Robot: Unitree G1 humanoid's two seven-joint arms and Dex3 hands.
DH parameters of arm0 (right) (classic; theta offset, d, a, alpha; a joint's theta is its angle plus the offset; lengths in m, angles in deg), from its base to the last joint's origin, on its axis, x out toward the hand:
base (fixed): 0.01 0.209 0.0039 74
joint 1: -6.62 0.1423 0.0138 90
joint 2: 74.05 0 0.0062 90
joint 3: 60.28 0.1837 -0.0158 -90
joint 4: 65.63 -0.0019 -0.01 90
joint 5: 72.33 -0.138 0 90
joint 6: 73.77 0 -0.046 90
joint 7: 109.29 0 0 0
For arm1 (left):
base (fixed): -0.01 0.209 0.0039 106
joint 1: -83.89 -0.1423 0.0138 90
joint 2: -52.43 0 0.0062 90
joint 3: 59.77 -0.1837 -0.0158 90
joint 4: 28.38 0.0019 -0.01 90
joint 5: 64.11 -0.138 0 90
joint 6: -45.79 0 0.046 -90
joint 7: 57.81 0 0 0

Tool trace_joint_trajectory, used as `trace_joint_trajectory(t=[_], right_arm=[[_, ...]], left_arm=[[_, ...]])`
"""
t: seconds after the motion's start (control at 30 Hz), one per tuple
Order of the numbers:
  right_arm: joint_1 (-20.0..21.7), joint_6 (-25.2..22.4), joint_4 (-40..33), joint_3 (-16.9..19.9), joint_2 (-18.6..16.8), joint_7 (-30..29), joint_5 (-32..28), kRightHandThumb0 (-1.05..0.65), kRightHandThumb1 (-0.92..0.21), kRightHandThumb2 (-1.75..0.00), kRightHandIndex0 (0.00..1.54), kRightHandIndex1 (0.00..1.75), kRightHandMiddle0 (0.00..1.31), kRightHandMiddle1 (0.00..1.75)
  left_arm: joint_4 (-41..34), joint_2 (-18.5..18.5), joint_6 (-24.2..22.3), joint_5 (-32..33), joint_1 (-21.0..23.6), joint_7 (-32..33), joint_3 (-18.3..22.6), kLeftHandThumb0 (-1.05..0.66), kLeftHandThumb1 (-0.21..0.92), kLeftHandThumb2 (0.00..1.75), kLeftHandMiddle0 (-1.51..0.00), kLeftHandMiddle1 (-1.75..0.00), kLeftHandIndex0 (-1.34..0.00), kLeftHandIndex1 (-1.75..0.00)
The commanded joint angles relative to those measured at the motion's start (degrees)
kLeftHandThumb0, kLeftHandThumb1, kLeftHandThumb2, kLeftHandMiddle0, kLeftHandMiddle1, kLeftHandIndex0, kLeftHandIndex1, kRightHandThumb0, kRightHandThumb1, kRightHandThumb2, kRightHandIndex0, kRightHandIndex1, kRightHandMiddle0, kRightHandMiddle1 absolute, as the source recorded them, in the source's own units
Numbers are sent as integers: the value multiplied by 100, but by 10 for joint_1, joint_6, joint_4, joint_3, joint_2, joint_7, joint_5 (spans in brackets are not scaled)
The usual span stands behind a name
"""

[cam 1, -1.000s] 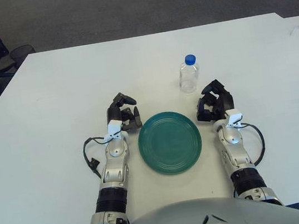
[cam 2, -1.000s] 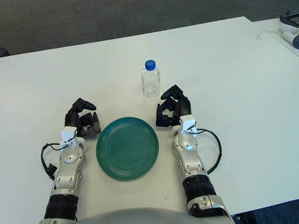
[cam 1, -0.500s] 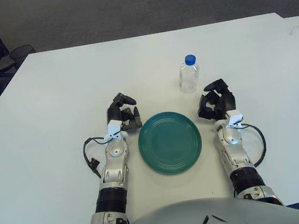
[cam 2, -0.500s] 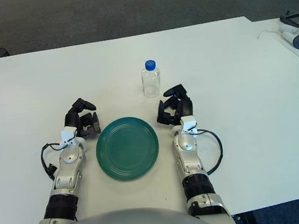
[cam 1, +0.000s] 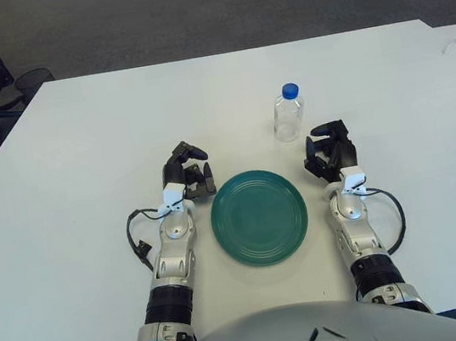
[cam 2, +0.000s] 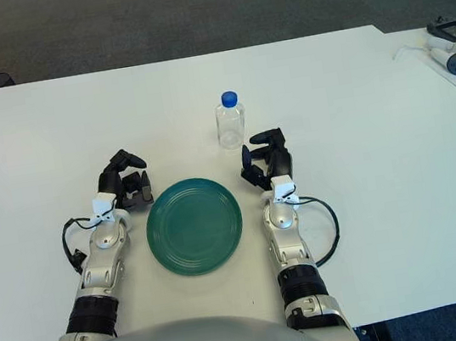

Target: Put the bottle into the plate.

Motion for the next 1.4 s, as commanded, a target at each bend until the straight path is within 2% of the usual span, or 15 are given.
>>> trace_joint_trajectory(t=[0.0,0.03,0.07,0.13,0.23,0.37,0.5,0.77,1.37], right_arm=[[-21,-40,7,0,-4,0,-1,-55,-77,-46,0,97,2,104],[-22,-47,5,-1,-4,-3,3,-58,-76,-44,1,82,1,86],[-22,-52,3,-2,-4,-5,6,-61,-77,-41,1,73,1,75],[-23,-59,1,-4,-3,-7,11,-68,-81,-31,4,44,0,48],[-23,-62,6,-8,2,-7,20,-77,-86,-21,5,20,0,25],[-22,-58,15,-15,12,4,27,-90,-89,-16,1,5,0,5],[-22,-59,16,-18,16,8,29,-95,-90,-13,0,1,0,1],[-21,-65,20,-23,24,11,35,-102,-92,-11,0,0,0,0],[-19,-70,20,-20,17,4,27,-97,-89,-3,0,0,0,0]], left_arm=[[16,-6,-28,-1,-15,-3,2,-54,15,152,-126,-175,-74,-175],[15,-6,-29,0,-15,-5,2,-54,15,152,-126,-175,-74,-175],[14,-5,-30,2,-15,-6,3,-54,15,152,-126,-175,-74,-175],[14,-5,-28,3,-16,-6,3,-54,15,152,-126,-175,-74,-175],[27,-4,-16,-4,-13,4,3,-54,15,152,-126,-175,-74,-175],[37,-5,-3,-8,-11,9,3,-54,15,152,-126,-175,-74,-175],[41,-6,3,-4,-11,6,3,-54,15,152,-126,-175,-74,-175],[24,-6,-19,-4,-16,5,4,-54,15,152,-126,-175,-74,-175],[27,-6,-18,-5,-15,9,4,-54,15,152,-126,-175,-75,-175]])
